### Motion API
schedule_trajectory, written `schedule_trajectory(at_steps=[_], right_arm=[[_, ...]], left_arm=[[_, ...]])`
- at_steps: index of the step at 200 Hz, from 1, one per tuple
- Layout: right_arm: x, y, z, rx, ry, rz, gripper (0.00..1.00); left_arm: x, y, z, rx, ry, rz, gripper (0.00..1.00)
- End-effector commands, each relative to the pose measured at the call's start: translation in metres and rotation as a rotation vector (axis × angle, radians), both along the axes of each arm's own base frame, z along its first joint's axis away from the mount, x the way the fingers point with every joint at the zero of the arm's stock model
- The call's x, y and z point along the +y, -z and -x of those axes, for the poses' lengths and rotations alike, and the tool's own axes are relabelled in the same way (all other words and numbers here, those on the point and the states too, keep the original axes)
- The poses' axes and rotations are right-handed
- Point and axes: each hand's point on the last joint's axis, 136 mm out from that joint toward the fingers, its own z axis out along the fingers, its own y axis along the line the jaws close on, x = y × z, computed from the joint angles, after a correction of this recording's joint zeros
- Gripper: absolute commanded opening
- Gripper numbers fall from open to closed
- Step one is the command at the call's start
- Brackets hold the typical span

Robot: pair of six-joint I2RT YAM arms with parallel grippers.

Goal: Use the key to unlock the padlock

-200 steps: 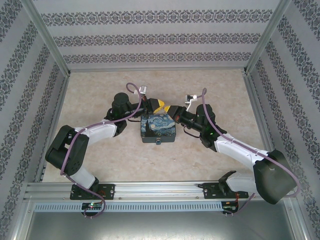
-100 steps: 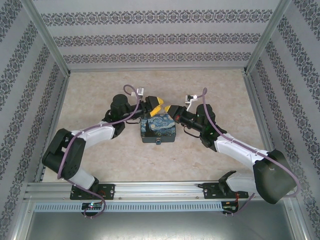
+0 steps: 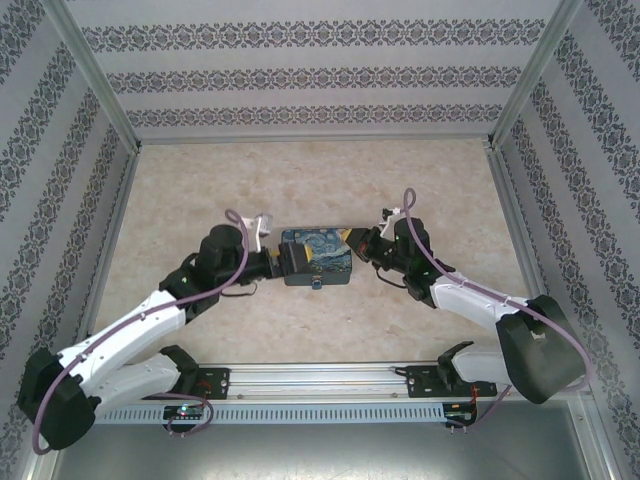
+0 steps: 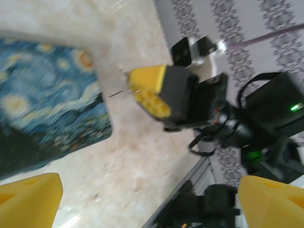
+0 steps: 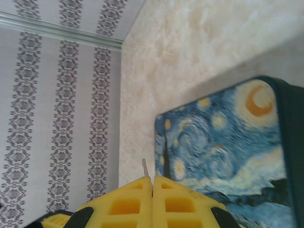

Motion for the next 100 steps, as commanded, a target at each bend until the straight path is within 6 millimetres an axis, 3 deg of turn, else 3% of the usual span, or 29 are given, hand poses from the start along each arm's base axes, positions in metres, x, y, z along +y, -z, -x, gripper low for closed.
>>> schedule_trajectory(at_steps=[1,43,100], right_arm=[[0.003,0.014,0.012,0.036,-0.032,0.011,0.00],[0.002,0.021,0.019,0.055,-0.044,0.021,0.00],[0.008,0.029,0.015,0.059,-0.052,0.040,0.00]], left_arm=[[0.020,0.062,0.017,0.062,-0.047,-0.129,0.93],[0.005,0.094,0.027,0.032,0.003,-0.163,0.90],[-0.021,0.114,0.011,-0.028,0.063,-0.299,0.82]])
